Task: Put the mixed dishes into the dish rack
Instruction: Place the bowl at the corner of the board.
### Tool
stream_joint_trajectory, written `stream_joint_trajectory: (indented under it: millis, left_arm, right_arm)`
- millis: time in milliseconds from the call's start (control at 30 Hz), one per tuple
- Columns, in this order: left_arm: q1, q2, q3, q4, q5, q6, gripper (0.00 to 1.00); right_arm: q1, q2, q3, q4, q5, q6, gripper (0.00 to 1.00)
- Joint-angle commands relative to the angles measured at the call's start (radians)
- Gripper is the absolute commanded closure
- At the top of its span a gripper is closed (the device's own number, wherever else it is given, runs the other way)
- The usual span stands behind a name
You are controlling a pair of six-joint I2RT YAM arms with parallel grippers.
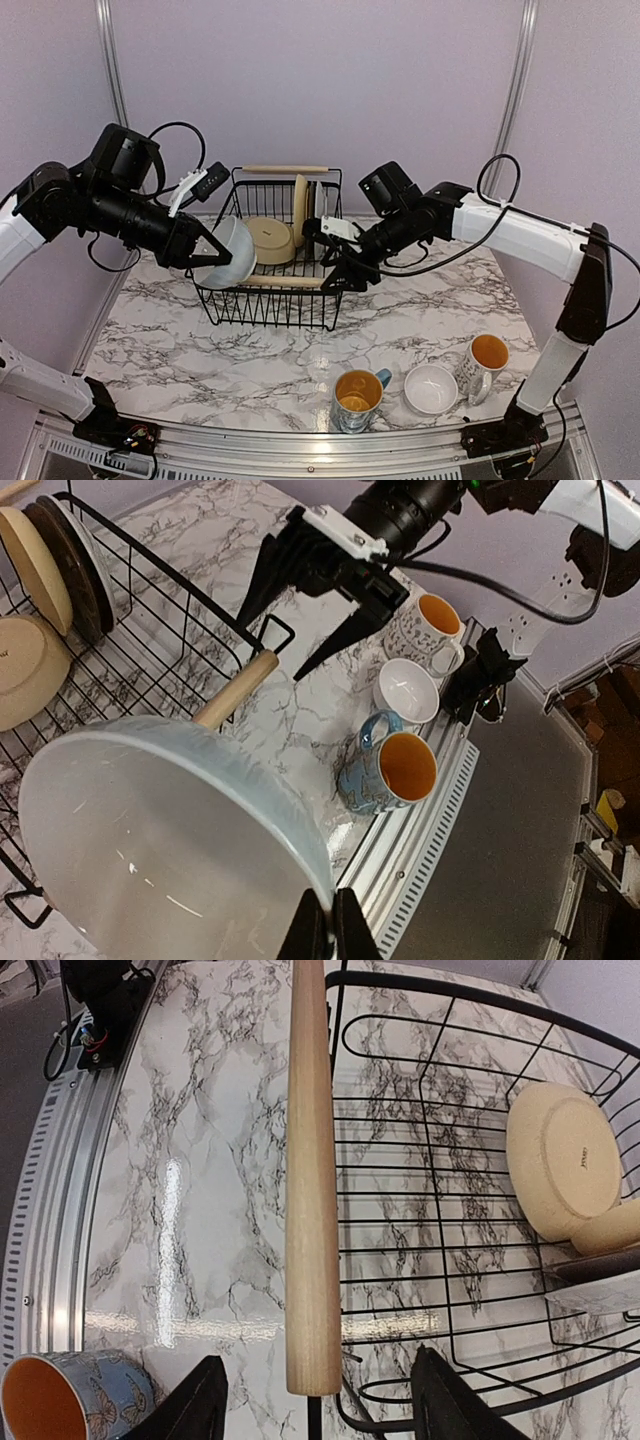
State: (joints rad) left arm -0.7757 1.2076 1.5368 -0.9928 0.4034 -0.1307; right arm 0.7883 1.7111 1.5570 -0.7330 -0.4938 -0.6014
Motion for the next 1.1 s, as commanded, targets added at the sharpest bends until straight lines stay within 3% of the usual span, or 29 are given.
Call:
stream_joint_trajectory:
  millis: [0, 267, 433, 667, 1067]
  left_arm:
    - [-0.139, 0.025, -0.044, -0.108, -0.098, -0.008, 1.00]
    - [-0.404, 0.188, -0.140, -0.144, -0.219, -0.057, 1.00]
    - [-0.568, 0.365, -0.135, -0.137, -0.409, -0.059, 1.00]
    - [-0.641, 0.496, -0.144, 0.001, -0.464, -0.080, 1.00]
    - [-0.658, 0.601, -0.159, 0.042, -0.550, -0.097, 0.95]
  right_arm:
    - [0.006, -0.054, 0.001, -0.016, 0.013, 0.009, 0.39]
    - [0.006, -0.142, -0.062, -0.020, 0.070, 0.003, 0.39]
    - [-0.021, -0.202, -0.115, 0.001, 0.106, 0.000, 0.39]
    - [-0.100, -0.238, -0.162, 0.014, 0.078, 0.011, 0.39]
    - [-0.118, -0.270, -0.214, 0.044, 0.067, 0.020, 0.39]
